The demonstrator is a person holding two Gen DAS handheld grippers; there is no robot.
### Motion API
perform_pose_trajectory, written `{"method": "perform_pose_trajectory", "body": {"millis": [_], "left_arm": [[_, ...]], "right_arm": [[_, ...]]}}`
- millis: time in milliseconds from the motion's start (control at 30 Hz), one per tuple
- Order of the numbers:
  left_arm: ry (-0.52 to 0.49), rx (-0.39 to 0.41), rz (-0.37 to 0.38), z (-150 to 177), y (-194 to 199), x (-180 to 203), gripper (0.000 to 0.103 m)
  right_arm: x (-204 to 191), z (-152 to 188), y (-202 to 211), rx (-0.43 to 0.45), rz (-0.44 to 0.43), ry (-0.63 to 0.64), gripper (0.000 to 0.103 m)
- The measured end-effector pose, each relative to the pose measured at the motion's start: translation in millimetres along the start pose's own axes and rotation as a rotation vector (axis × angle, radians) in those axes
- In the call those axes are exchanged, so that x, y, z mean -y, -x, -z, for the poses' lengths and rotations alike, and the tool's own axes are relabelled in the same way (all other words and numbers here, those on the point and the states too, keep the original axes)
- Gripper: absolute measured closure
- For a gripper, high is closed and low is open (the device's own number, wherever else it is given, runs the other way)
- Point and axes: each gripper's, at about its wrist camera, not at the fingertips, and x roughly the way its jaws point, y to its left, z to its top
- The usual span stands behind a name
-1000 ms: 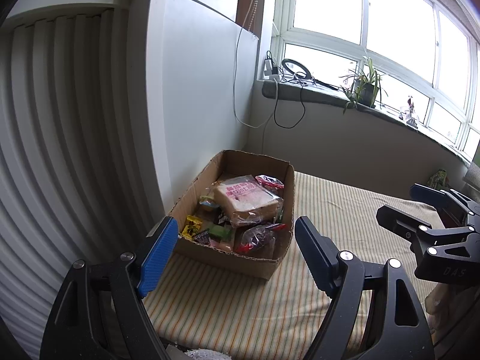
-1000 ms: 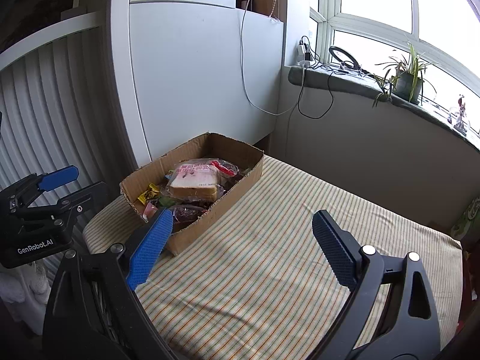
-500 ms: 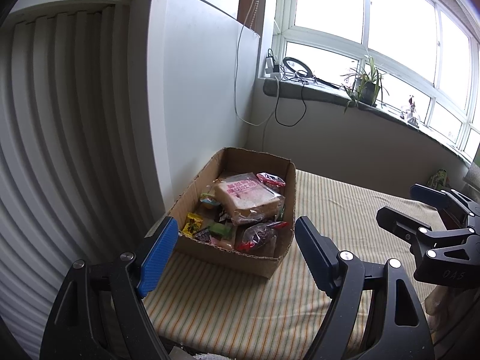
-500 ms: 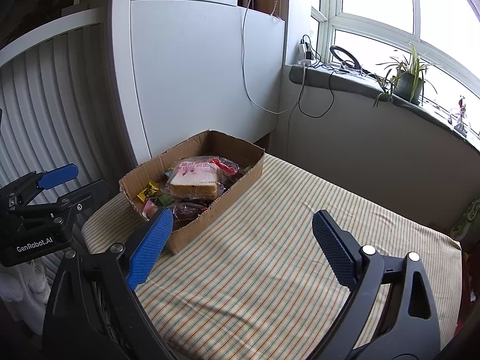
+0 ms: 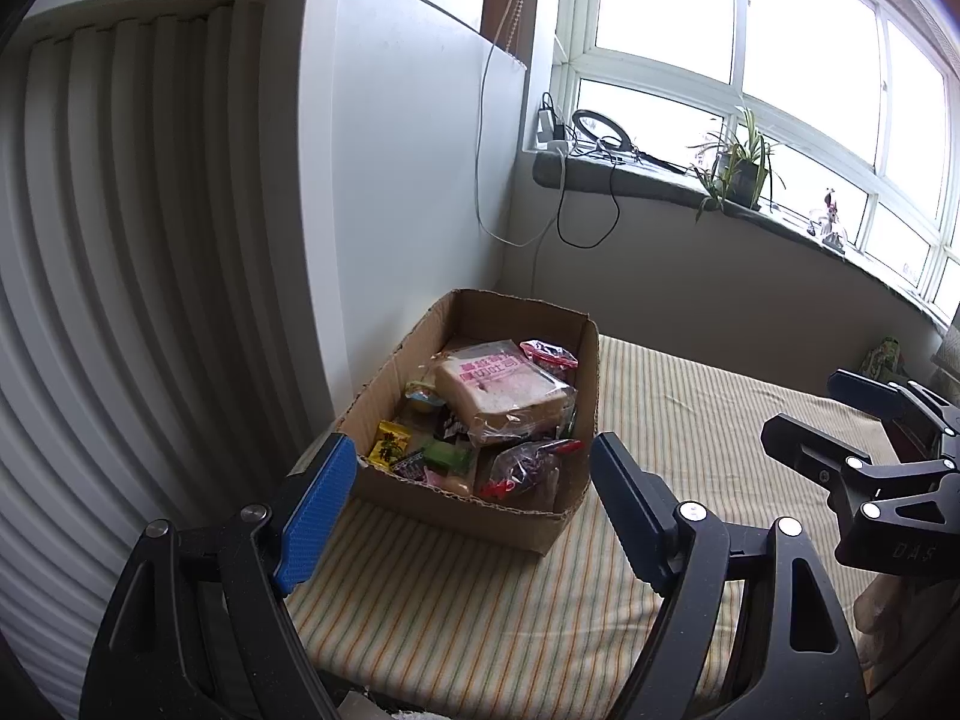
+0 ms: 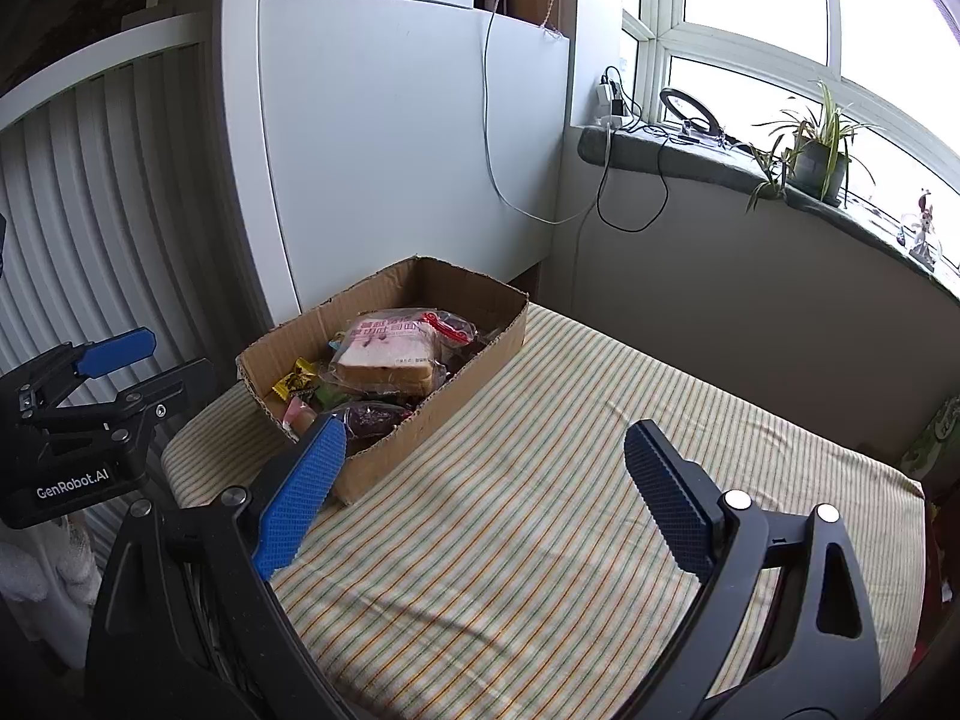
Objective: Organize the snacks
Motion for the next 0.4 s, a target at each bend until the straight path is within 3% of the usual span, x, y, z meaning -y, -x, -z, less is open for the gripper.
{"method": "perform_pose_trajectory", "body": {"millis": [400], "left_arm": [[-0.002, -0.009, -0.006, 3.8, -3.8, 1.6, 0.023]], "right_arm": [[6.1, 8.2, -6.7, -0.016, 0.006, -0.022, 0.007]]}}
